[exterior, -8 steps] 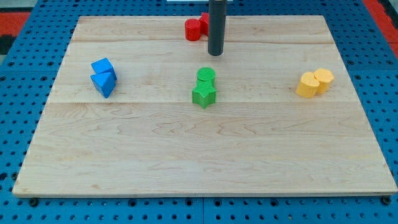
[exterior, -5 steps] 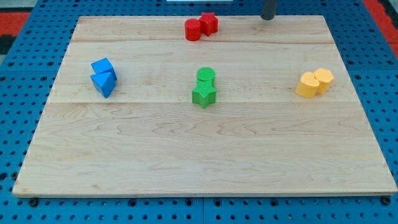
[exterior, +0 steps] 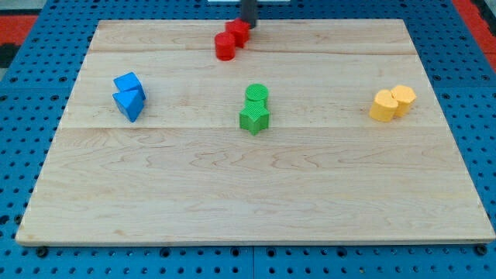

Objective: Move the red blocks diagonal bottom right to the blue blocks

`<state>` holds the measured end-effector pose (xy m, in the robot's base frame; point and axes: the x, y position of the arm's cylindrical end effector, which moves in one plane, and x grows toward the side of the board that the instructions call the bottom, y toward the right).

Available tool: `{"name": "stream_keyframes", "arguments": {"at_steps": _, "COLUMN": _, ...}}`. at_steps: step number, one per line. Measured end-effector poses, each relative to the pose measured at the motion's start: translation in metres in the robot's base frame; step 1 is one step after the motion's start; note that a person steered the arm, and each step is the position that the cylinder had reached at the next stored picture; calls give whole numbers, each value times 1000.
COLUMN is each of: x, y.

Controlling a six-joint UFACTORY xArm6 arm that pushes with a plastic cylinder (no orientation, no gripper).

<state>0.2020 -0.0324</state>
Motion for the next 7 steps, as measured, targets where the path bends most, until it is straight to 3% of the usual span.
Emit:
{"name": "stream_keyframes", "arguments": {"at_steps": 3, "x": -9, "y": -56}}
{"name": "stream_keyframes", "arguments": {"at_steps": 4, "x": 10, "y": -77}}
{"name": "stream_keyframes", "arguments": {"at_steps": 7, "x": -9, "y": -16}}
